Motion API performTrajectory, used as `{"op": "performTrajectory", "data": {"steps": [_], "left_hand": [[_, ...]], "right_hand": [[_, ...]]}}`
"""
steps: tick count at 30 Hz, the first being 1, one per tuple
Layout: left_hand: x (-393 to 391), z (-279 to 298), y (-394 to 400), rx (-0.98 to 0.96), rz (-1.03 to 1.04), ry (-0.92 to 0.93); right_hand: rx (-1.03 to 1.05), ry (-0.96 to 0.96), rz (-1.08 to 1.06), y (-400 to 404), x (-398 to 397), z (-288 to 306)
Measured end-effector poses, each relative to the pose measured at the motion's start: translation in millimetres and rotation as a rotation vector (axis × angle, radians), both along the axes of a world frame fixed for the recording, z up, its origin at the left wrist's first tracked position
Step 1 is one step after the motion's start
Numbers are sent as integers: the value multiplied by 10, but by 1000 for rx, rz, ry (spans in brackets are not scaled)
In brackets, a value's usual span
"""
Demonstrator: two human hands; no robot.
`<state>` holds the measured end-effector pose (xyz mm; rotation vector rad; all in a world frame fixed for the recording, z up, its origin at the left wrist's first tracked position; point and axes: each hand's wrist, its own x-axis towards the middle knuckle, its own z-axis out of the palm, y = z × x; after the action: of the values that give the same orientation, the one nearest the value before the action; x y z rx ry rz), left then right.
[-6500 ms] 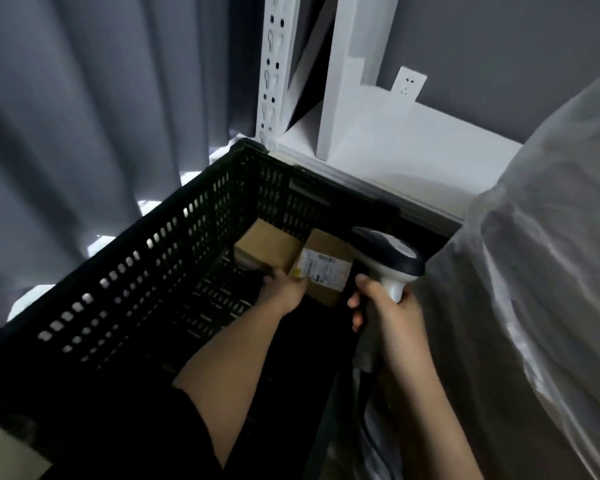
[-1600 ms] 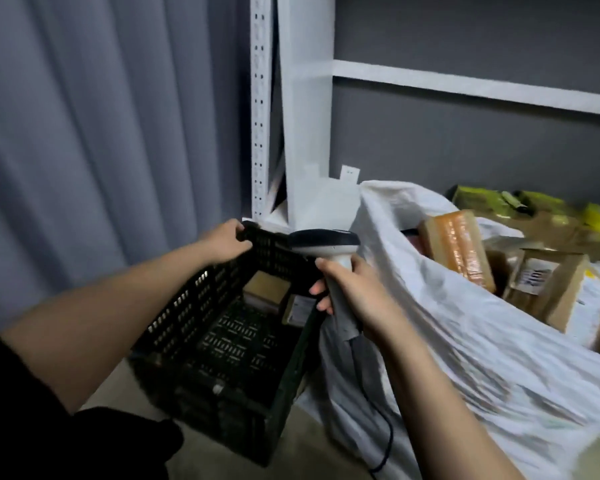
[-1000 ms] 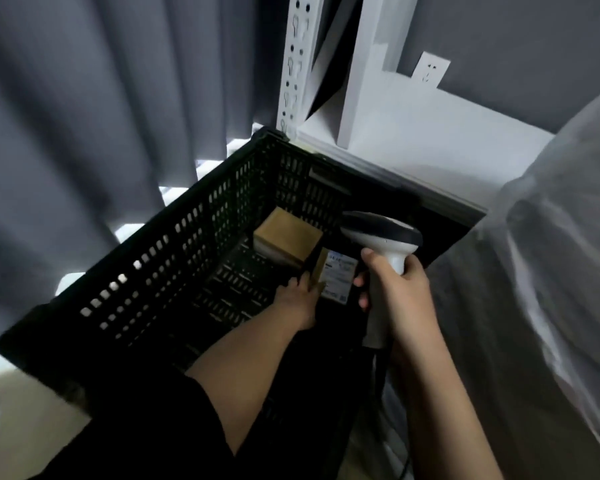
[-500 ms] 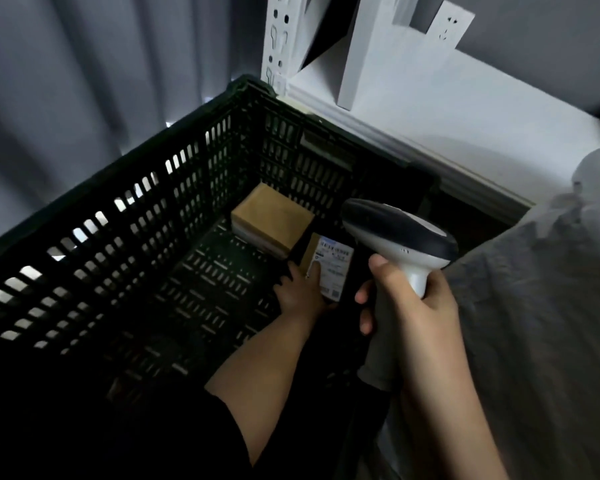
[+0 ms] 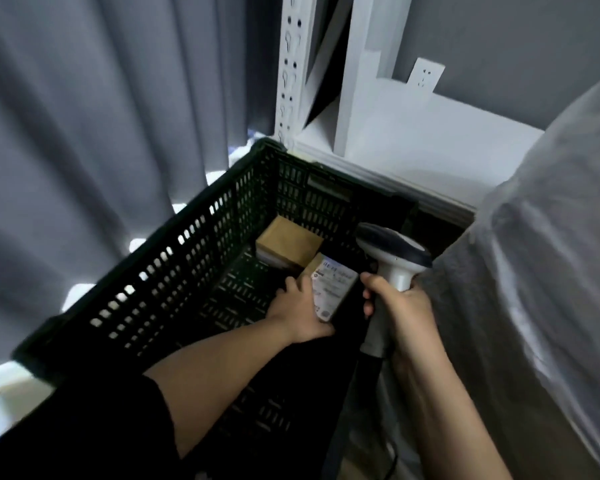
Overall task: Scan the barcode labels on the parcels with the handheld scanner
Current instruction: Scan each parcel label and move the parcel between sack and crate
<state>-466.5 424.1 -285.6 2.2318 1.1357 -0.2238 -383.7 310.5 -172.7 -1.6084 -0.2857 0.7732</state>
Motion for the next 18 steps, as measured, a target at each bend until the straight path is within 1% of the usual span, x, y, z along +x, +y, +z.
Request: {"op": "performTrajectory", "data": {"steps": [5,7,10,14,16,18], "left_hand": [[-590,946,-271,144,71,-9],[-805,1344,-395,159,122,-30],[-1037,1867,-681,188,192,-105],[-1263,2373,-1110,203,265,-229],[-1332,2523,-1293,248,288,-260],[-1383,2616,-1435,340,299,-259]], "right_hand": [[63,43,34,-153,-186,300],[96,58,57,-243,-339,441],[165,133,72,-414,-610,687],[334,233,82,-620,-888,967],[360,229,103,-680,-945,1053],[372,203,113,-746,-981,1163]]}}
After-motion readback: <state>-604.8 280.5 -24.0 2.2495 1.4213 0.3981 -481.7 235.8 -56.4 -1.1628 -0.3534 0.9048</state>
